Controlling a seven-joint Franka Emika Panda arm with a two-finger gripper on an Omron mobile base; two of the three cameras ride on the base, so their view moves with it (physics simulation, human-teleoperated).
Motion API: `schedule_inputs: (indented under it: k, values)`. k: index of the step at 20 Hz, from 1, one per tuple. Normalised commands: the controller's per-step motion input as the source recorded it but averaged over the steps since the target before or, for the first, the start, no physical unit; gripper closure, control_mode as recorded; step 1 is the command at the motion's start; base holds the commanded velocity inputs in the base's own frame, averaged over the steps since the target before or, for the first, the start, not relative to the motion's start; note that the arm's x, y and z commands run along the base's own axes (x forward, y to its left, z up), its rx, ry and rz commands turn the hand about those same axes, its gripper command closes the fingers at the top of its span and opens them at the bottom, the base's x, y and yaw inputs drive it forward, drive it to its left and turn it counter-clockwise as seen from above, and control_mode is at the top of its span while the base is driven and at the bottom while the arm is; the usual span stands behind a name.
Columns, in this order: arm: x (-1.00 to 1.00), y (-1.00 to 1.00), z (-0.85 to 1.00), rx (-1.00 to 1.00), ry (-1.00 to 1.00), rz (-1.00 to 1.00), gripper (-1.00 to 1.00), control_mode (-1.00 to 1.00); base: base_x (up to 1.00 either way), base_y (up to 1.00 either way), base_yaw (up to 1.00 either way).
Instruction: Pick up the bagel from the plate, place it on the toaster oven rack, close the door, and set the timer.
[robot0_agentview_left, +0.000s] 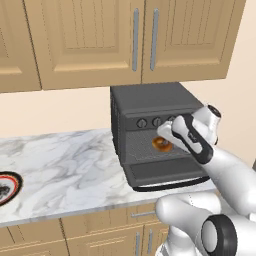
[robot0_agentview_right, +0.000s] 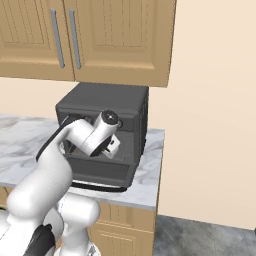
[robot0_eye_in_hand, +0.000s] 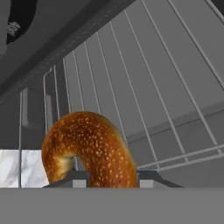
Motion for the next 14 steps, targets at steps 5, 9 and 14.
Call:
schedule_inputs:
  k: [5, 9, 14]
  values:
    - [0.10, 0.00, -0.21, 0.00, -0.03, 0.00, 1.00, -1.00, 0.00, 0.00, 0.00]
    - [0.02, 0.00, -0.18, 0.00, -0.03, 0.00, 1.00, -1.00, 0.00, 0.00, 0.00]
    - [0.00, 0.00, -0.12, -0.01, -0.02, 0.00, 1.00, -1.00, 0.00, 0.00, 0.00]
